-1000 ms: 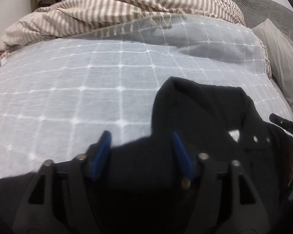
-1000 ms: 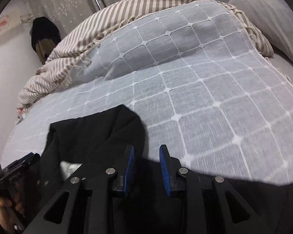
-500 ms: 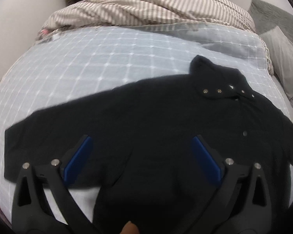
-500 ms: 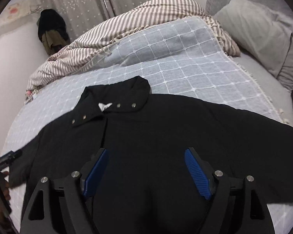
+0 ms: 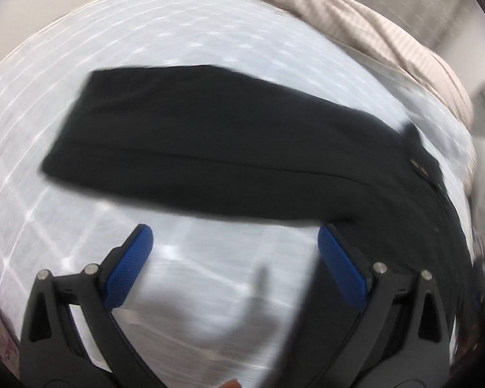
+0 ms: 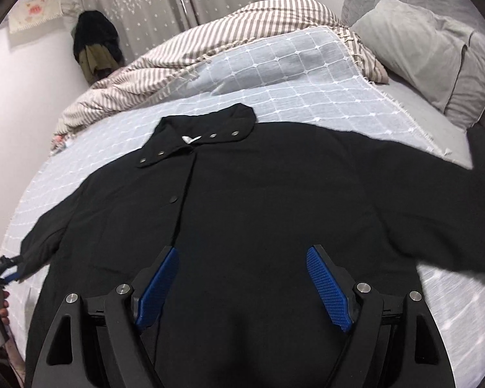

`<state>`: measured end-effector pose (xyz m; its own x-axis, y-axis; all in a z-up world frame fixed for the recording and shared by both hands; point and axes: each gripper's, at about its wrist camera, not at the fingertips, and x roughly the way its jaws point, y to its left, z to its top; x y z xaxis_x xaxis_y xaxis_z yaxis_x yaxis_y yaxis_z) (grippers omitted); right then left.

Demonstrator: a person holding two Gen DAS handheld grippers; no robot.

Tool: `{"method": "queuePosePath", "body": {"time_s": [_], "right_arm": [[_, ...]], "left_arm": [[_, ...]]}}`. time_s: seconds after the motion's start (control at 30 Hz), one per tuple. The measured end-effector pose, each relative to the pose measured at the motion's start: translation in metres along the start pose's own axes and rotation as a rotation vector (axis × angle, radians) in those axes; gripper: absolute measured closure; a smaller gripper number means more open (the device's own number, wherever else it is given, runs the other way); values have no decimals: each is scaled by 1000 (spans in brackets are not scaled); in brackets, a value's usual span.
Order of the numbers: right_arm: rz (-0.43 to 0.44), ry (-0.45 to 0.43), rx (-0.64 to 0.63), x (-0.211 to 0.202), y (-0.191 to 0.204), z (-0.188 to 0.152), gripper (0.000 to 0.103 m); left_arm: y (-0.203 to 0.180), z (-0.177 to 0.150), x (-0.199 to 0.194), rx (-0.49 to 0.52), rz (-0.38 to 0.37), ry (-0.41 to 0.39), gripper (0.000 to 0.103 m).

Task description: Fold large clothes

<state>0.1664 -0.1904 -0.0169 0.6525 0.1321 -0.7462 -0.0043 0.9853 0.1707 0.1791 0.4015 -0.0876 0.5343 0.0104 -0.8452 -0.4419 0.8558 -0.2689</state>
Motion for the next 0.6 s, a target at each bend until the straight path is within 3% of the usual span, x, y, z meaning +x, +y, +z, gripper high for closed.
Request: {"method": "queuePosePath", "body": {"time_s": [0.1, 0.27, 0.43, 0.6], "right_arm": [[-13, 26, -31, 10, 6, -1, 20], [3, 15, -16, 17, 9, -1, 20], [-22, 42, -18, 27, 10, -5, 20], [-34, 49, -21, 30, 9, -5, 20]], "left_arm": [[37, -2, 6, -111, 29, -33, 1], [79, -5, 14, -296, -21, -92, 2], [95, 1, 29, -394, -69, -150, 2], [113, 21, 35, -523, -38, -204, 32]]}}
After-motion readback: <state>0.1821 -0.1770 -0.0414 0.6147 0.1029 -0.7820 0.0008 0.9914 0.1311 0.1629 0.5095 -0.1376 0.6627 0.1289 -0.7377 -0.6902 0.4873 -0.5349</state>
